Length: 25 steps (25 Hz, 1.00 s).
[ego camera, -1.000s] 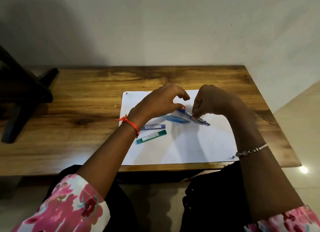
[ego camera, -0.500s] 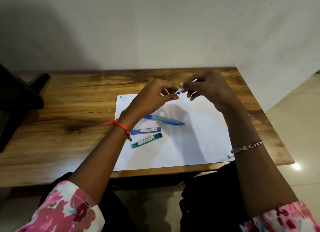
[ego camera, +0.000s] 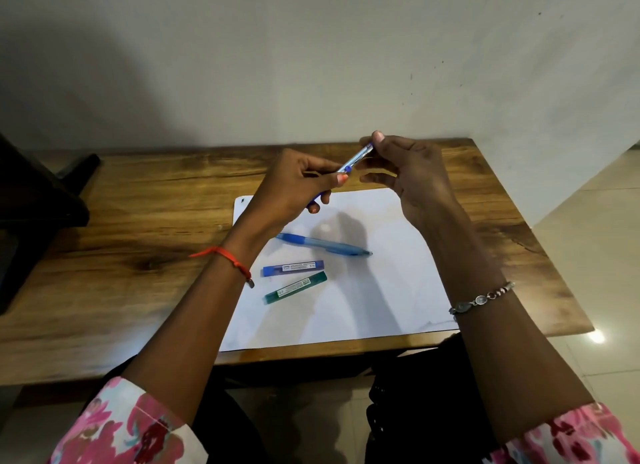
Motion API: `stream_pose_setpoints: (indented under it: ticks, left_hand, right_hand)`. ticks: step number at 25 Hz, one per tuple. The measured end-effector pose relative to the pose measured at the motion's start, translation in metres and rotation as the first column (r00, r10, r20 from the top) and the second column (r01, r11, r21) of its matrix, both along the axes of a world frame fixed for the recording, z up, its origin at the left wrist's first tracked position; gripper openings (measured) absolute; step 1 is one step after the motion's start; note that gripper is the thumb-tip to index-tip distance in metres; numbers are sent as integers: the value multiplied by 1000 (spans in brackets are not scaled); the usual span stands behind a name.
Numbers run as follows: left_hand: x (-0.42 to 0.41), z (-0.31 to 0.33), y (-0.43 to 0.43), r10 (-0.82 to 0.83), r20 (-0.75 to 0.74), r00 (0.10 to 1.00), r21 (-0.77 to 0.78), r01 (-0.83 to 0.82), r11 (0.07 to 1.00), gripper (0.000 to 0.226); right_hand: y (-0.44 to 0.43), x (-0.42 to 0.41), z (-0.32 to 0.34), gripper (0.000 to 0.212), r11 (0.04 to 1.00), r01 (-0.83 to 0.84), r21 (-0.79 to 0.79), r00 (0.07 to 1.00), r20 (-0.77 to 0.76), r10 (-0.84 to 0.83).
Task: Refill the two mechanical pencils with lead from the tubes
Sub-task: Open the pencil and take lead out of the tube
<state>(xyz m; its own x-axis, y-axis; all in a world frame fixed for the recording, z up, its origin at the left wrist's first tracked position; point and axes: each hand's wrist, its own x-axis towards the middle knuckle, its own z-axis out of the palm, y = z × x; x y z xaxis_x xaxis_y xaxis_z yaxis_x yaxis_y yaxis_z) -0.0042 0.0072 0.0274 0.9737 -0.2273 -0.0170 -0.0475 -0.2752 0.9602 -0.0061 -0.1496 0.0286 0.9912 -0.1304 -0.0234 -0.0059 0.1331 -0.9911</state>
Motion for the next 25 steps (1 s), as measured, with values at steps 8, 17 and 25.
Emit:
stream_pose_setpoints:
  ticks: [8,17,25]
  left_hand:
    - [0,-5,0,29,-38,999,16,-29,999,21]
    - [1,-8,6,27,-42,999,83,-24,996,11]
    - [1,-6,4,-4,-63,998,62,8,998,10]
  right_hand:
    - [3,0,-3,25,994,100,46,994,-46,-98]
    - [-5,3,2,20,944,23,329,952,-295,80]
    - [-8,6,-5,12,963,87,256,967,-254,-20]
